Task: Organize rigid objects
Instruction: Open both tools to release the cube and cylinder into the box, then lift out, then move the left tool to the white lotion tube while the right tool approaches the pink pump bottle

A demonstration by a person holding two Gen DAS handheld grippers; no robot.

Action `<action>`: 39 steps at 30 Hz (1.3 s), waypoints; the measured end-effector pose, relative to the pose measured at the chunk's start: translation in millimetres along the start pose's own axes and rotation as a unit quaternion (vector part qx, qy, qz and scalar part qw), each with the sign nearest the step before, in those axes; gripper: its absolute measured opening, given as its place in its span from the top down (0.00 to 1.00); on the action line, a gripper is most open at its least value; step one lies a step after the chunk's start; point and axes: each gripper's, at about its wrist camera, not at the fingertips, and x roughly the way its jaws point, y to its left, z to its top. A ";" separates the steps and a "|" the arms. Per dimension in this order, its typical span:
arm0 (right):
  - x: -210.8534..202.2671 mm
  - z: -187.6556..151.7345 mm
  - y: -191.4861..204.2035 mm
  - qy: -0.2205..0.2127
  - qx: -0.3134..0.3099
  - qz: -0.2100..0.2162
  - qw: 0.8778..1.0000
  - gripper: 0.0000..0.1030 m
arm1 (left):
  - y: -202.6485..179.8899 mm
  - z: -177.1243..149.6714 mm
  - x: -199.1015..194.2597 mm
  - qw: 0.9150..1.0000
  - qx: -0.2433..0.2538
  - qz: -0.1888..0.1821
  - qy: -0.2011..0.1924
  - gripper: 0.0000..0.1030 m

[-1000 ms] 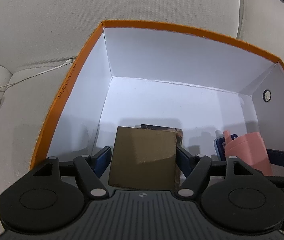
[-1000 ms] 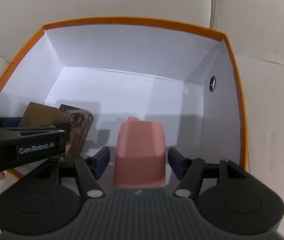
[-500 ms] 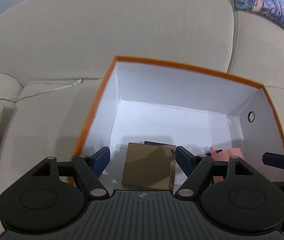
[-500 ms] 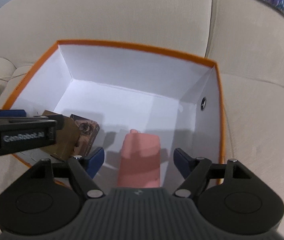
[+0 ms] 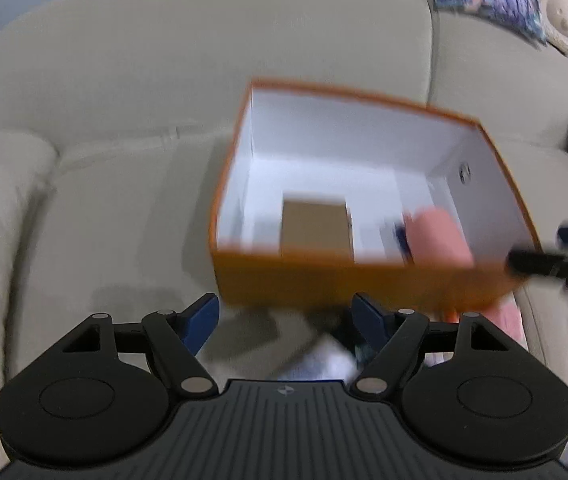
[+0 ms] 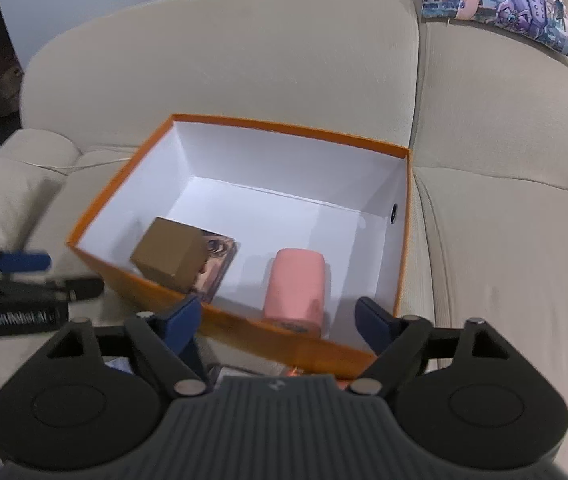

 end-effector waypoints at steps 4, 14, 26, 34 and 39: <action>-16.3 -14.6 -2.3 -0.009 0.014 0.007 1.000 0.13 | -1.5 -28.0 16.3 0.999 0.048 0.003 0.023 0.14; -32.1 -34.9 -16.1 -0.007 0.038 0.021 0.999 0.11 | -5.2 -58.8 72.6 0.981 0.185 0.004 0.056 0.07; -18.3 -38.0 -25.2 0.007 0.050 0.038 0.998 0.09 | 0.4 -43.3 100.3 0.983 0.167 -0.045 0.060 0.17; -3.5 -40.0 -31.7 0.024 0.061 0.035 0.997 0.08 | 37.4 -31.6 104.9 0.994 0.057 0.012 0.089 0.19; 15.6 -46.1 -42.5 0.050 0.067 0.023 0.996 0.08 | 45.0 -38.0 96.6 0.995 0.082 -0.014 0.063 0.22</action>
